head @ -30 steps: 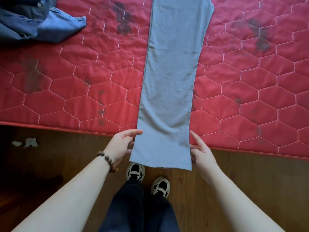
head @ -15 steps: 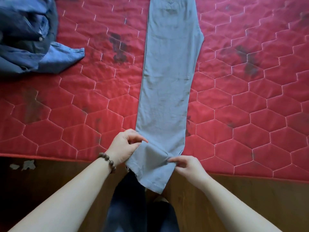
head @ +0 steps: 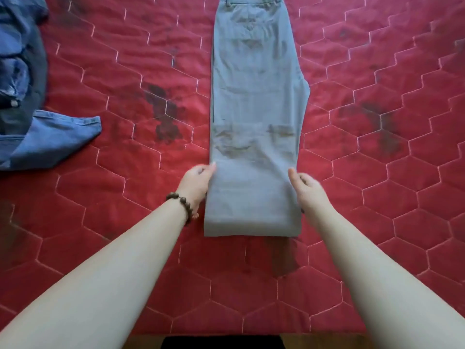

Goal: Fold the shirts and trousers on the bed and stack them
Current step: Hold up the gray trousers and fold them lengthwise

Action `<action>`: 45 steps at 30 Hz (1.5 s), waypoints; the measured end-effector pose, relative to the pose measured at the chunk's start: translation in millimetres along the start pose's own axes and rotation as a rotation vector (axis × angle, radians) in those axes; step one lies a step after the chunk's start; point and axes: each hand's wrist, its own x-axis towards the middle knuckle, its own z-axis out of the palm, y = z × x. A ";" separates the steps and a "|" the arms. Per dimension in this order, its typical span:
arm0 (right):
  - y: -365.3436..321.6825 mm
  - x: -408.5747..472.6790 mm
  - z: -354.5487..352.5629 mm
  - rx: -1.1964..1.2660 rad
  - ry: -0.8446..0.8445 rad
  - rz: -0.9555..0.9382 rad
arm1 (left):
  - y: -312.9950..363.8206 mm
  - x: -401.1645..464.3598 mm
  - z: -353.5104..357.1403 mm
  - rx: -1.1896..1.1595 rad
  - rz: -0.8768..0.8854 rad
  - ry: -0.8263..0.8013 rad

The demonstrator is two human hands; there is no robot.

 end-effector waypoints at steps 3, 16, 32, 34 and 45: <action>25.2 18.6 14.6 -0.088 -0.077 0.168 | -27.6 9.7 0.8 0.229 -0.112 -0.070; -0.5 27.8 6.7 0.292 -0.064 -0.087 | 4.3 2.3 14.3 -0.279 0.086 -0.187; -30.7 120.5 -6.2 0.236 -0.087 0.169 | 48.6 81.0 -7.4 -0.145 -0.296 0.070; -19.9 112.5 -10.3 0.241 -0.129 0.198 | 35.8 73.7 -9.8 -0.133 -0.300 0.077; 17.3 35.9 -1.8 0.026 -0.146 0.003 | -5.3 16.4 6.3 0.091 -0.030 -0.077</action>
